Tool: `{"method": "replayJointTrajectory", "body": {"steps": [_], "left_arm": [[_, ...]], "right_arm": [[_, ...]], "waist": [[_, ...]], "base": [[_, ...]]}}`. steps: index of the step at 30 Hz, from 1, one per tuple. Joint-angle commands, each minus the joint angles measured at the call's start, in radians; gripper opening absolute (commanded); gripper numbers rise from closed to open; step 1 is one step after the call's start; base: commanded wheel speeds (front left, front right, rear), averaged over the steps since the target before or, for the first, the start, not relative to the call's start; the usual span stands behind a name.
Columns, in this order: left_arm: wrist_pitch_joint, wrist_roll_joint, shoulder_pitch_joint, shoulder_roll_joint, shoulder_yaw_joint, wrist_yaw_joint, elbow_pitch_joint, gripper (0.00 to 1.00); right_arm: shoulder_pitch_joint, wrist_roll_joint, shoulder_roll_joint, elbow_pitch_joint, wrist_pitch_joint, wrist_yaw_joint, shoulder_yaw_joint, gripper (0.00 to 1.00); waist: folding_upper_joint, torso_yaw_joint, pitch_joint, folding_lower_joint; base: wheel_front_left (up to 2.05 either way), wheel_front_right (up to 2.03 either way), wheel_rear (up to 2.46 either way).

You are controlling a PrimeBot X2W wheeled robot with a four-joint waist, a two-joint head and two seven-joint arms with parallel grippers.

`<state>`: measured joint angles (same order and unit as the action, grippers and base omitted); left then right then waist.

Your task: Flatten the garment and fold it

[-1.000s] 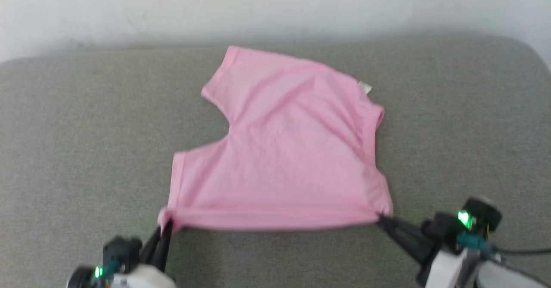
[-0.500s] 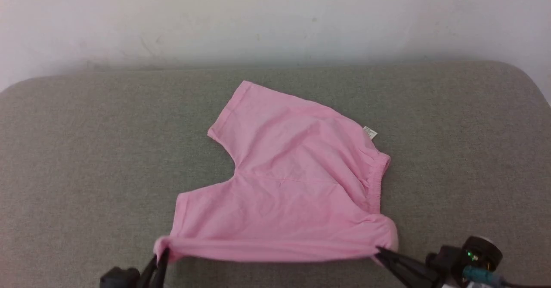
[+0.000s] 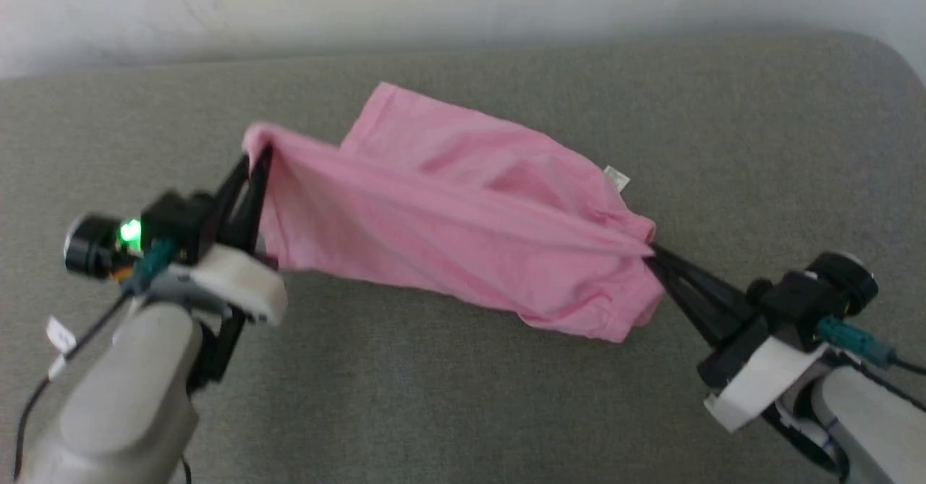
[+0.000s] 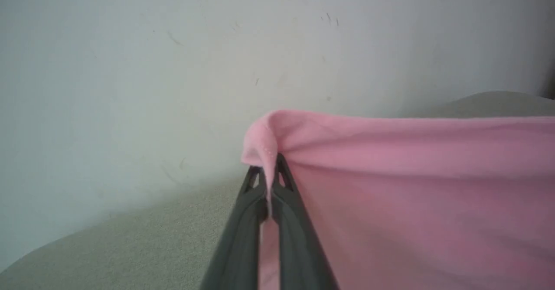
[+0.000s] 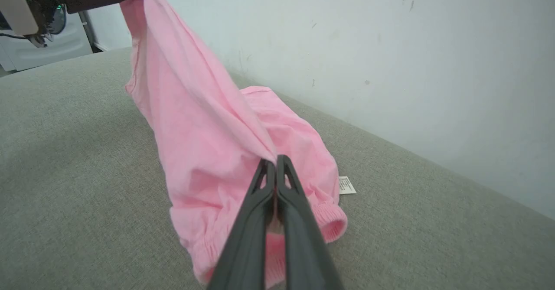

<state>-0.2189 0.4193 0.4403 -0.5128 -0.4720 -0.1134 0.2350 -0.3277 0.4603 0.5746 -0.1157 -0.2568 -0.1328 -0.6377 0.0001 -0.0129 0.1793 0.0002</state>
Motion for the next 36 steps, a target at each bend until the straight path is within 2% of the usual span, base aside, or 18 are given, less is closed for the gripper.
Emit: {"method": "replayJointTrajectory", "body": {"steps": [1, 8, 14, 23, 28, 29, 30, 31, 36], "left_arm": [[0.000, -0.009, 0.043, 0.007, 0.002, 0.010, 0.025, 0.00], [0.015, -0.053, 0.322, 0.034, -0.018, 0.069, 0.232, 0.00], [0.032, -0.089, 0.479, 0.062, -0.062, 0.122, 0.435, 0.00], [0.060, -0.118, 0.577, 0.097, -0.140, 0.205, 0.707, 0.00], [0.073, -0.095, 0.585, 0.117, -0.167, 0.232, 0.802, 0.00], [0.070, -0.090, 0.587, 0.120, -0.171, 0.235, 0.815, 0.33], [0.066, -0.087, 0.590, 0.120, -0.177, 0.237, 0.824, 1.00], [0.058, -0.084, 0.596, 0.121, -0.181, 0.239, 0.829, 1.00], [0.034, -0.063, 0.630, 0.123, -0.210, 0.243, 0.832, 1.00]], "right_arm": [[-0.028, -0.008, -0.008, -0.010, -0.005, 0.002, 0.007, 0.00], [-0.224, -0.058, -0.040, -0.115, 0.005, 0.002, -0.019, 0.00], [-0.359, -0.062, -0.071, -0.231, 0.025, 0.002, -0.104, 0.00], [-0.458, -0.016, -0.090, -0.348, 0.025, 0.002, -0.230, 0.00], [-0.472, 0.007, -0.086, -0.336, 0.006, 0.002, -0.230, 0.00], [-0.468, 0.008, -0.083, -0.330, 0.004, 0.002, -0.224, 0.24], [-0.463, 0.006, -0.078, -0.320, 0.002, 0.002, -0.217, 0.64], [-0.458, 0.001, -0.071, -0.307, 0.001, 0.002, -0.205, 1.00], [-0.390, -0.022, -0.016, -0.214, 0.000, 0.002, -0.135, 1.00]], "waist": [[-0.0001, -0.041, 0.090, -0.0002], [-0.0001, -0.092, 0.234, -0.0002], [-0.0001, -0.122, 0.316, -0.0002], [-0.0001, -0.145, 0.357, -0.0002], [-0.0001, -0.145, 0.330, -0.0002], [-0.0001, -0.142, 0.318, -0.0002], [-0.0001, -0.139, 0.305, -0.0002], [-0.0001, -0.135, 0.292, -0.0002], [-0.0001, -0.110, 0.203, -0.0002]], "base": [[0.00, 0.00, 0.00], [0.00, 0.00, 0.00], [0.00, 0.00, 0.00], [0.00, 0.00, 0.00], [0.00, 0.00, 0.00], [0.00, 0.00, 0.00], [0.00, 0.00, 0.00], [0.00, 0.00, 0.00], [0.00, 0.00, 0.00]]}}
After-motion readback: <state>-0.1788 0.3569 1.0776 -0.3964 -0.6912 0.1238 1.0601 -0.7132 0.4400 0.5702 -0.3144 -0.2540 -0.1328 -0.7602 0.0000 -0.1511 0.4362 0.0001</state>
